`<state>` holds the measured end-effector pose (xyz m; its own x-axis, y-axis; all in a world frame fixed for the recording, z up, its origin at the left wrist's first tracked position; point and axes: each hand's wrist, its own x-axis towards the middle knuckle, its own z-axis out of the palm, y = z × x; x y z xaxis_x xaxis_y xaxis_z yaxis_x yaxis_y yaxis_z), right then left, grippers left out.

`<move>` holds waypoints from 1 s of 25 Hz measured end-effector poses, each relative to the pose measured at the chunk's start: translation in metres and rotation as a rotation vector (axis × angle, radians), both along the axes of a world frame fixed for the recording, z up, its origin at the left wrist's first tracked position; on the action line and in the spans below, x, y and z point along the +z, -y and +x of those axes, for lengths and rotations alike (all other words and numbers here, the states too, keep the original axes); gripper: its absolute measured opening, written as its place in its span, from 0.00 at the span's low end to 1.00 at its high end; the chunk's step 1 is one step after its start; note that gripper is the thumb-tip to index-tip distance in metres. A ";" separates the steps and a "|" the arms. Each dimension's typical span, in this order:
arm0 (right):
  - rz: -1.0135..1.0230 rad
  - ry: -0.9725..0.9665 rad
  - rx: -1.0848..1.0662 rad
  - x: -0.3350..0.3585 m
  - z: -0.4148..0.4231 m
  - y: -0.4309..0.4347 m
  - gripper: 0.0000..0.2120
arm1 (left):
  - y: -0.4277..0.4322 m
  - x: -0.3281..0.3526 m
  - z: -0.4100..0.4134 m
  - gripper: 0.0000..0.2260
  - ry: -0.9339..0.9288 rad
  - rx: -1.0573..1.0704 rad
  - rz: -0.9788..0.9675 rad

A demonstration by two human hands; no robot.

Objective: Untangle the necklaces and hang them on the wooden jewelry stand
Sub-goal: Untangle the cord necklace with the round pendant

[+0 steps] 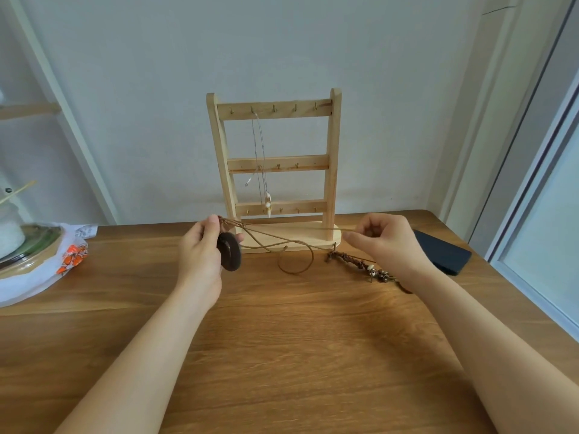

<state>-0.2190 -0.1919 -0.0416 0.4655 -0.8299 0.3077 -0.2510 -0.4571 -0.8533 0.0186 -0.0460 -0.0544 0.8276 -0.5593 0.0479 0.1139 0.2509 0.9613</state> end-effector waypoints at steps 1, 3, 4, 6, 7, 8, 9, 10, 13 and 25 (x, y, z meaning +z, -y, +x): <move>0.021 -0.032 0.020 -0.002 0.001 -0.001 0.12 | -0.001 0.002 -0.002 0.13 -0.018 -0.033 -0.019; 0.135 -0.040 0.090 -0.002 0.001 -0.005 0.12 | -0.004 0.008 -0.008 0.12 -0.034 -0.108 -0.056; 0.198 -0.005 0.142 -0.001 0.002 -0.008 0.12 | -0.006 0.012 -0.011 0.10 -0.027 -0.153 -0.066; 0.223 0.093 0.189 0.003 0.003 -0.016 0.15 | -0.010 0.019 -0.017 0.08 0.012 -0.263 -0.077; 0.174 0.121 0.174 0.006 0.004 -0.021 0.16 | -0.012 0.022 -0.020 0.08 0.035 -0.322 -0.079; 0.118 0.139 0.158 0.008 0.007 -0.027 0.16 | -0.014 0.024 -0.024 0.08 0.061 -0.384 -0.077; 0.084 0.165 0.168 0.010 0.010 -0.032 0.12 | -0.015 0.027 -0.028 0.09 0.097 -0.444 -0.074; 0.082 0.196 0.223 0.011 0.014 -0.038 0.08 | -0.016 0.028 -0.032 0.10 0.144 -0.499 -0.068; 0.124 0.186 0.510 0.008 0.026 -0.055 0.16 | -0.017 0.027 -0.043 0.10 0.291 -0.601 -0.041; 0.178 0.245 0.331 0.005 0.026 -0.046 0.08 | -0.016 0.022 -0.039 0.07 0.440 -0.552 0.179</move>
<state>-0.1933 -0.1460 -0.0363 0.6457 -0.6987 0.3081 0.1036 -0.3196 -0.9419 -0.0201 -0.0300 -0.0324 0.3478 -0.9202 0.1794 -0.2280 0.1026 0.9682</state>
